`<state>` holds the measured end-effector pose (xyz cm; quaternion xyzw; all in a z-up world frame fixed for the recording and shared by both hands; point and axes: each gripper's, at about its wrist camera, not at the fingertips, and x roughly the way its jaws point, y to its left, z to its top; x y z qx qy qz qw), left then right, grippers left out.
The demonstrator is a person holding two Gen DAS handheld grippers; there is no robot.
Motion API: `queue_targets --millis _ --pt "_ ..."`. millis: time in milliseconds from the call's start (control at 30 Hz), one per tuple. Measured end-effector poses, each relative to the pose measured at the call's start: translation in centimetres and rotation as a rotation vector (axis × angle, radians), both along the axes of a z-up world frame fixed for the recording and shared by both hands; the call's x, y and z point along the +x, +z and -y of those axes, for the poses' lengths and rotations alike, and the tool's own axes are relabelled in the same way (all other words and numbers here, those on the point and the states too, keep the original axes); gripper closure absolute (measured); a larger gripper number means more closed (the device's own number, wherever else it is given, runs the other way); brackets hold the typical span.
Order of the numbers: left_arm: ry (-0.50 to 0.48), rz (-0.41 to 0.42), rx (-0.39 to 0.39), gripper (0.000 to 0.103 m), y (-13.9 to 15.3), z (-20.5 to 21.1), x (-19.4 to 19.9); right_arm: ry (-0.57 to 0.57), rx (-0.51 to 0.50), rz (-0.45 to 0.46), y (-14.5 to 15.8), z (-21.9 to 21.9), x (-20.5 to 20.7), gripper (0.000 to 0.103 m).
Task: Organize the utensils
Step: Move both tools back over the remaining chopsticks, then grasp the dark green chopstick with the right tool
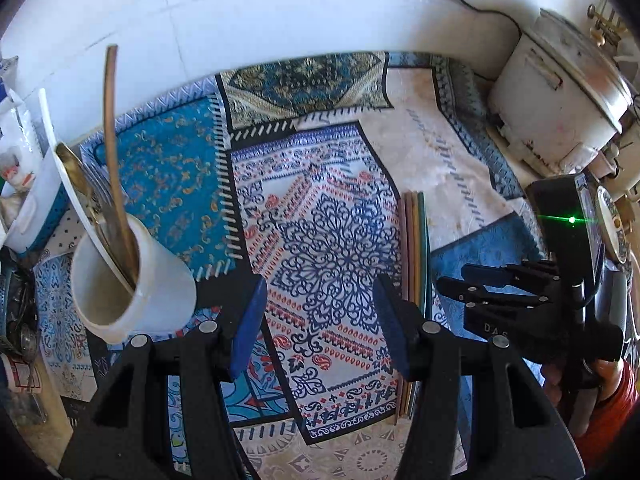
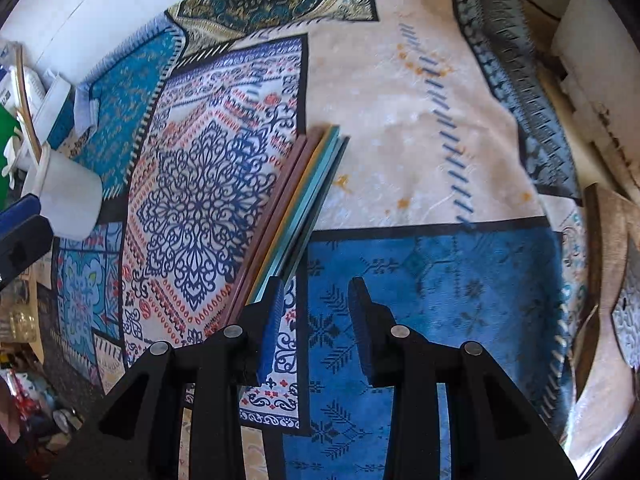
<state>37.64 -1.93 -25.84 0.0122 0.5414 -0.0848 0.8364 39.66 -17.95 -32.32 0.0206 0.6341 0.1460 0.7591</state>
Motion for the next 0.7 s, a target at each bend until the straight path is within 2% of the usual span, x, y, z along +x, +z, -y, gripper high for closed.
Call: queue_targets --millis 200,400,467,533,700 --pt "0.021 -0.074 -0.001 0.049 -2.7 0.5 0.5 0.037 -0.031 0.018 -0.5 -1.0 -0.8 0.073" --pt "0.024 -0.098 0.008 0.049 -4.4 1.3 0.7 0.056 -0.040 0.051 -0.4 -1.1 -1.3 0.073" --pt "0.025 -0.105 0.004 0.049 -4.8 1.4 0.8 0.072 -0.061 0.074 -0.4 -1.7 -1.5 0.078" --pt "0.026 -0.111 0.004 0.049 -5.1 1.6 0.9 0.090 -0.091 0.089 -0.4 -2.0 -1.5 0.091" --pt "0.026 -0.118 -0.002 0.049 -5.5 1.9 0.9 0.079 -0.003 0.048 -0.7 -0.7 0.0 0.096"
